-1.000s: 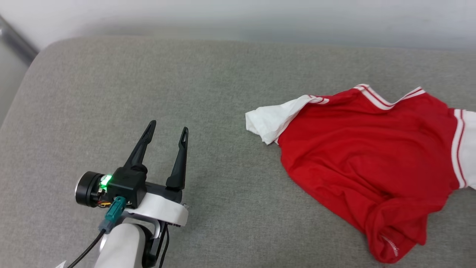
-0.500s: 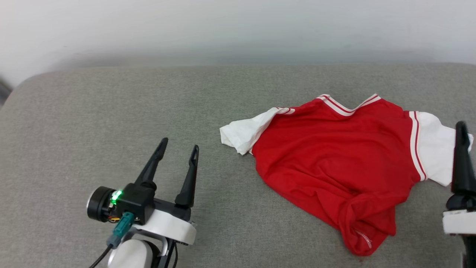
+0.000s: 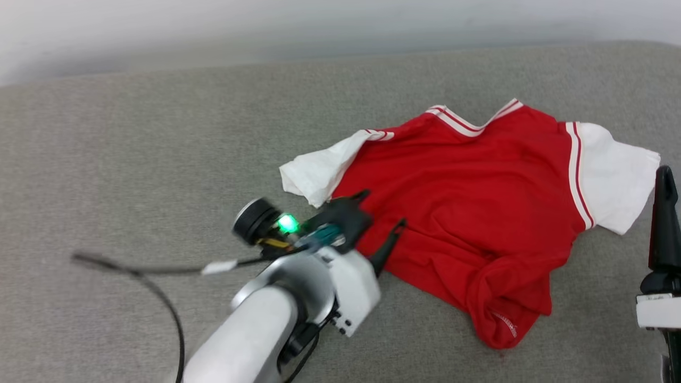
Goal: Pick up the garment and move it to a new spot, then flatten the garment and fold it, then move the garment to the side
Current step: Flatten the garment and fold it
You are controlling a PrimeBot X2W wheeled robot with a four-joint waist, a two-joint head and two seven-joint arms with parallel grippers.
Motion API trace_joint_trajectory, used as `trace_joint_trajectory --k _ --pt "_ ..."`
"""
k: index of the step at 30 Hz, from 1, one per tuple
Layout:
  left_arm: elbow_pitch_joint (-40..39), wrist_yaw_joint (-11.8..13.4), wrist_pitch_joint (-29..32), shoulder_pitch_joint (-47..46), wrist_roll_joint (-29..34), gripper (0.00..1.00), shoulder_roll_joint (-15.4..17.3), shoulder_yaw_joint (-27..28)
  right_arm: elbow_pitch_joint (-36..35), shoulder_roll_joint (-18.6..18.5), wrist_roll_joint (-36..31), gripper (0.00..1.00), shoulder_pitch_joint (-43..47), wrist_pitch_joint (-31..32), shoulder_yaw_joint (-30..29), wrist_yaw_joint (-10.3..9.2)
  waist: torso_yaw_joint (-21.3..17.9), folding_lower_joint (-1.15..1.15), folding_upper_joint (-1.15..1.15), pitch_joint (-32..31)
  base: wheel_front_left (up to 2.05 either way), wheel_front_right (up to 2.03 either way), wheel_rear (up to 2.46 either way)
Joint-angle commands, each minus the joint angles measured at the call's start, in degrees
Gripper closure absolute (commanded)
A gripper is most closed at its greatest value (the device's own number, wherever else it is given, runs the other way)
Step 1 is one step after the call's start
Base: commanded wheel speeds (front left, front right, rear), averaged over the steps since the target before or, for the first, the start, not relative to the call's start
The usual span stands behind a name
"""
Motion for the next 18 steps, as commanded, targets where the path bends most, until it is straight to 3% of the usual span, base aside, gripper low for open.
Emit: trace_joint_trajectory --k 1,8,18 --pt "-0.1 0.1 4.9 -4.4 -1.5 0.00 1.6 -3.9 0.7 0.7 1.0 0.00 -1.4 0.1 -0.2 -0.02 -1.4 0.00 0.00 2.0 0.00 0.00 0.00" --pt "2.7 0.1 18.5 -15.5 -10.8 0.00 4.0 -16.3 3.3 0.8 1.7 0.00 -3.5 -0.9 0.5 -0.02 -4.0 0.00 0.00 5.5 0.00 0.00 0.00" --pt "11.1 0.1 22.4 -23.7 -16.9 0.00 6.9 -27.4 6.8 0.5 2.9 0.00 -4.9 -3.0 2.2 -0.02 -5.2 0.00 0.00 8.1 0.00 0.00 0.00"
